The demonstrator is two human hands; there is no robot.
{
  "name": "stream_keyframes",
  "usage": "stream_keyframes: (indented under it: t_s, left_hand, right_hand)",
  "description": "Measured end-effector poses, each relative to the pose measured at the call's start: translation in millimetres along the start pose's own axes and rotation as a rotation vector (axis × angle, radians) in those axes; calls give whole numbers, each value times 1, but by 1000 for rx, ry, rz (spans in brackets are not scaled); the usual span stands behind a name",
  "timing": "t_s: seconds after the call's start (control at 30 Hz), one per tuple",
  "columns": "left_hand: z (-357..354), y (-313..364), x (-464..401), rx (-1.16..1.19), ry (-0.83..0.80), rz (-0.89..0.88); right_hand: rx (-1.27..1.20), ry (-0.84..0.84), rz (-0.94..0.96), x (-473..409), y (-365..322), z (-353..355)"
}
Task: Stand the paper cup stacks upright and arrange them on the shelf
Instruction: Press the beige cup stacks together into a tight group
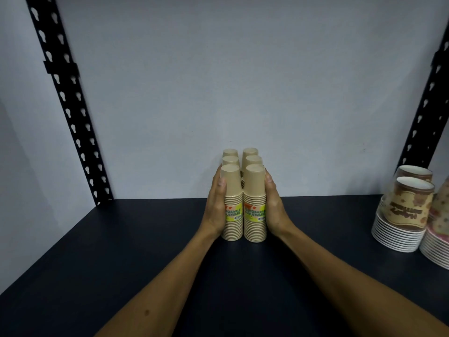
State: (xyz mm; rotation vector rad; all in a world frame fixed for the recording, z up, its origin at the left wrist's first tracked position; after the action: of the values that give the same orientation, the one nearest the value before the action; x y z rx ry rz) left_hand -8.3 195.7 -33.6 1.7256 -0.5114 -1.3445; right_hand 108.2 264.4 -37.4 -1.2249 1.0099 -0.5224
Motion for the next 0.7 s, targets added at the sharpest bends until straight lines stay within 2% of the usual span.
stream_keyframes:
  t_s: [0.7]
  left_hand:
    - [0,9,12,-20,36,24]
  right_hand:
    - [-8,-30,-5,9,-5,-4]
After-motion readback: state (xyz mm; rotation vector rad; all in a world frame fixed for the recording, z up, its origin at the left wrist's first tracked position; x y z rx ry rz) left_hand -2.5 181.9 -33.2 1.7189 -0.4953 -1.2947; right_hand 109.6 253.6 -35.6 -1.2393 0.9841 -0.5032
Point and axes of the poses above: each hand's wrist, its own x-axis away from the middle knuckle, its own z-axis out of the back of the hand, y = z × x, the point moved 1 cm from there along -x, towards the middle knuckle, and after that the axes turned 6 degrees about -z, right-handed, at the moved point
